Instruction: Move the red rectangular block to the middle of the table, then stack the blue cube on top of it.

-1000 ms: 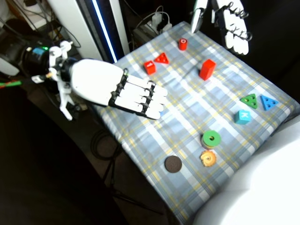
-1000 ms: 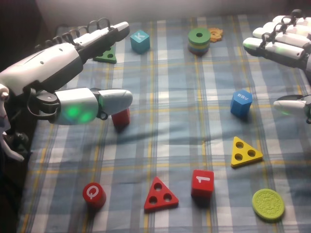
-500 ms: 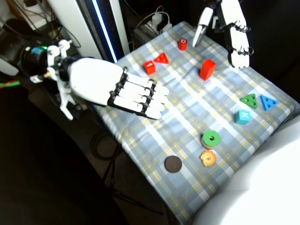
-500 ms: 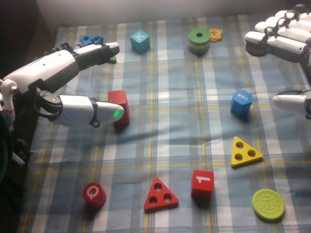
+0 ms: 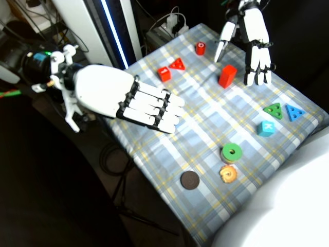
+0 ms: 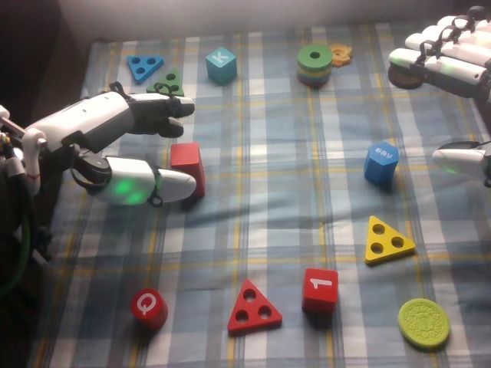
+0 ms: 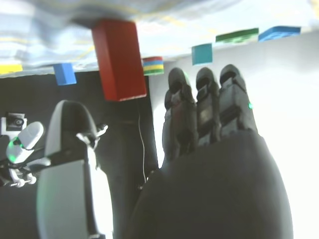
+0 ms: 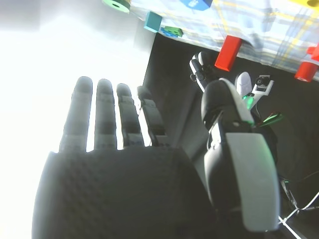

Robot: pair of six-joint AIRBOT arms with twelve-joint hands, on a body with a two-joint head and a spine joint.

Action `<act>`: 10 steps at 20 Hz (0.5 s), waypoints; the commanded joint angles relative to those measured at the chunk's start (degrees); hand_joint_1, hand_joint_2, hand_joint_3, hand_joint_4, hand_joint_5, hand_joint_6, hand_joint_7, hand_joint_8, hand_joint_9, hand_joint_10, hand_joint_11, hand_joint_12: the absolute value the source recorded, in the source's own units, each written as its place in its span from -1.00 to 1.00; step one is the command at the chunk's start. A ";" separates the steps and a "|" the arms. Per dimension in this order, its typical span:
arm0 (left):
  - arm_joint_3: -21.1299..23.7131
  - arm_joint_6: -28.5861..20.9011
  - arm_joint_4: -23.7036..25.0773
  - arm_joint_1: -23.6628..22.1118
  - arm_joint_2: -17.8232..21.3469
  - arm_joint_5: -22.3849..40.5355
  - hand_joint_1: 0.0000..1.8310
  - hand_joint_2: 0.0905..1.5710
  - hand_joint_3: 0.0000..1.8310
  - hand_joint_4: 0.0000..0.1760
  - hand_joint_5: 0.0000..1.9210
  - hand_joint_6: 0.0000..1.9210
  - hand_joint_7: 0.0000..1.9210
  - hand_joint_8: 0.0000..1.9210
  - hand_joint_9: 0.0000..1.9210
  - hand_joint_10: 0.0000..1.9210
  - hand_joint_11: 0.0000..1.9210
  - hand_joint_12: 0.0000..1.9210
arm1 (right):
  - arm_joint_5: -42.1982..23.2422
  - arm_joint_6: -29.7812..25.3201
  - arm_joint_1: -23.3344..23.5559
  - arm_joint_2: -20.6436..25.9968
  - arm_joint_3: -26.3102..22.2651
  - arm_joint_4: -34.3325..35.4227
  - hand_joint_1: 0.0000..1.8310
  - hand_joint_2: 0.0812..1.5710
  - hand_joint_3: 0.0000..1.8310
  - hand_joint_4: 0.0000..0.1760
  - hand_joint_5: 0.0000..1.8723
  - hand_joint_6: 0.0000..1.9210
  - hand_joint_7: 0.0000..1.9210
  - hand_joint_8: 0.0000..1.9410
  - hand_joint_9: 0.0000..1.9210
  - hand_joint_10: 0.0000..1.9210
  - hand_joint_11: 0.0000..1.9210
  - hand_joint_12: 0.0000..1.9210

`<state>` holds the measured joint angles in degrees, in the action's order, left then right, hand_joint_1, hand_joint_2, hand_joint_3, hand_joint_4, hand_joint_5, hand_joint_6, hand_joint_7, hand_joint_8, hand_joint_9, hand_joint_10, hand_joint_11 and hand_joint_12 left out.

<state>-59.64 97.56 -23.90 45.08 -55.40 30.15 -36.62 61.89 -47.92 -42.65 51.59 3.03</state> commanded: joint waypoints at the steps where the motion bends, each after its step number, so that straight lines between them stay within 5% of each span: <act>1: -0.27 0.34 0.44 -0.85 -0.39 5.13 -0.03 0.28 -1.00 -1.00 -0.54 -0.99 -0.32 -0.99 -0.65 -0.97 -1.00 -0.95 | -6.79 0.31 0.33 0.01 0.25 0.57 -0.65 0.63 -1.00 -1.00 -1.00 -1.00 -1.00 -1.00 -1.00 -1.00 -1.00 -1.00; 4: -0.29 0.59 0.44 -1.10 -0.62 4.86 0.05 0.27 -1.00 -1.00 -0.38 -0.97 -0.19 -0.98 -0.52 -0.96 -1.00 -0.76 | -6.78 0.31 0.24 0.01 0.25 0.69 -0.66 0.62 -1.00 -1.00 -1.00 -1.00 -1.00 -1.00 -1.00 -1.00 -1.00 -1.00; 8: -0.48 1.48 0.48 -1.43 -1.04 4.31 0.11 0.29 -1.00 -1.00 -0.18 -0.96 0.05 -0.93 -0.31 -0.90 -1.00 -0.05 | -6.78 0.31 0.19 0.01 0.25 0.78 -0.66 0.62 -1.00 -1.00 -1.00 -1.00 -1.00 -1.00 -1.00 -1.00 -1.00 -1.00; 9: -0.73 1.68 0.47 -1.54 -1.29 3.94 0.38 0.36 -0.98 -1.00 -0.11 -0.96 -0.01 -0.10 -0.26 -0.84 -1.00 0.09 | -6.78 0.31 0.18 0.01 0.24 0.78 -0.65 0.62 -1.00 -1.00 -1.00 -1.00 -1.00 -1.00 -1.00 -1.00 -1.00 -1.00; 10: -1.07 1.89 0.42 -1.63 -1.65 3.46 0.35 0.44 -1.00 -1.00 -0.20 -0.05 0.02 0.15 -0.22 -0.79 -1.00 0.16 | -6.78 0.31 0.14 0.01 0.23 0.83 -0.64 0.62 -1.00 -1.00 -1.00 -1.00 -1.00 -1.00 -1.00 -1.00 -1.00 -1.00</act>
<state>-60.82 99.46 -24.05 44.14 -57.04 28.51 -36.62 61.93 -48.12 -42.65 51.59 3.46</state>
